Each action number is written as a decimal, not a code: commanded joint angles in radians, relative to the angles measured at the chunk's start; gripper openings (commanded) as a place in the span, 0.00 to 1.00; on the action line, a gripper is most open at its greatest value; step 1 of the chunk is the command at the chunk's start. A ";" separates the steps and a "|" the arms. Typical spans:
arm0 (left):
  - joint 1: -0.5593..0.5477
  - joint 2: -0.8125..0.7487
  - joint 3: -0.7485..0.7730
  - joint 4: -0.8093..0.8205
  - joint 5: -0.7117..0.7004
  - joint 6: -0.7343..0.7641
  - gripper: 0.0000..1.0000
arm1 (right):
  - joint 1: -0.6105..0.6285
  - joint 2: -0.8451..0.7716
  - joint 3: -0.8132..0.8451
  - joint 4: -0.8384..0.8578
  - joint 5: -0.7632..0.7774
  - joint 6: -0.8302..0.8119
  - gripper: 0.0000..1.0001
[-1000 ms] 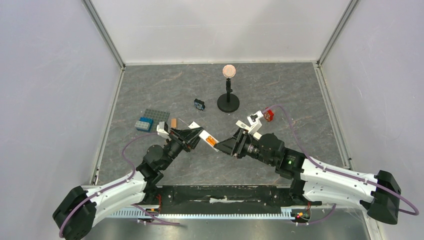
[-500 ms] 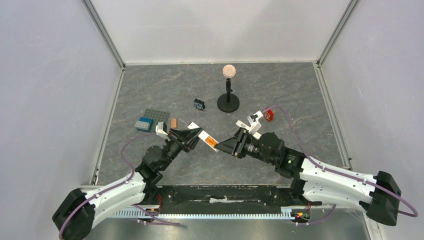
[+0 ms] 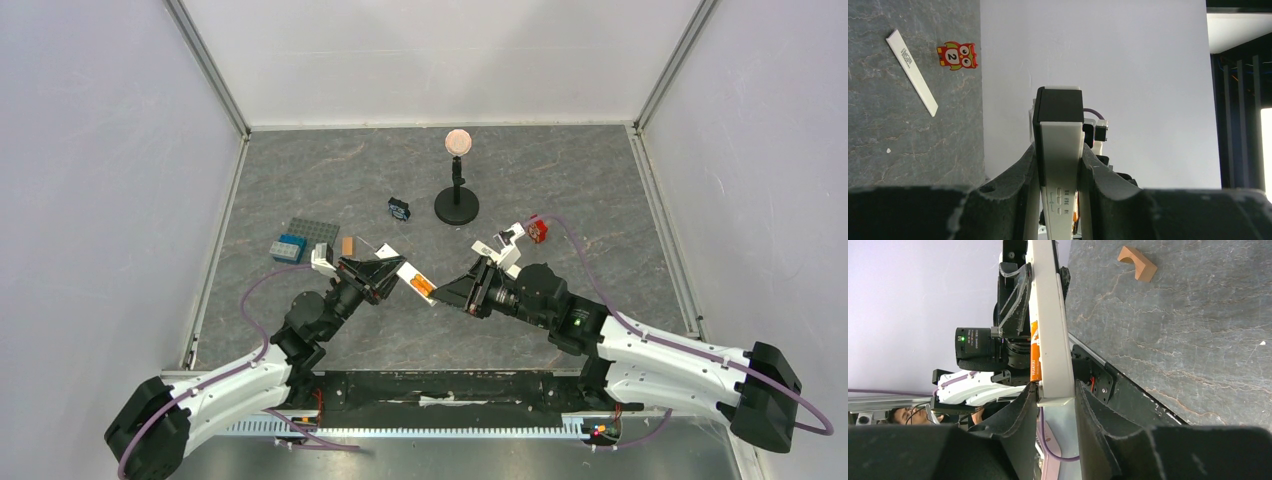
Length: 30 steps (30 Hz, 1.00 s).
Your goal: Load the batteries into the remote control
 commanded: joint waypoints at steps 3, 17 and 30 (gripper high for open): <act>-0.012 -0.035 0.014 0.090 0.048 0.049 0.02 | -0.016 -0.003 -0.008 -0.050 0.060 0.006 0.21; -0.011 -0.141 0.011 -0.107 -0.036 0.118 0.02 | -0.019 -0.052 0.004 -0.051 0.066 -0.044 0.59; -0.010 -0.119 0.035 -0.133 -0.038 0.135 0.02 | -0.020 -0.034 0.021 -0.036 0.036 -0.104 0.64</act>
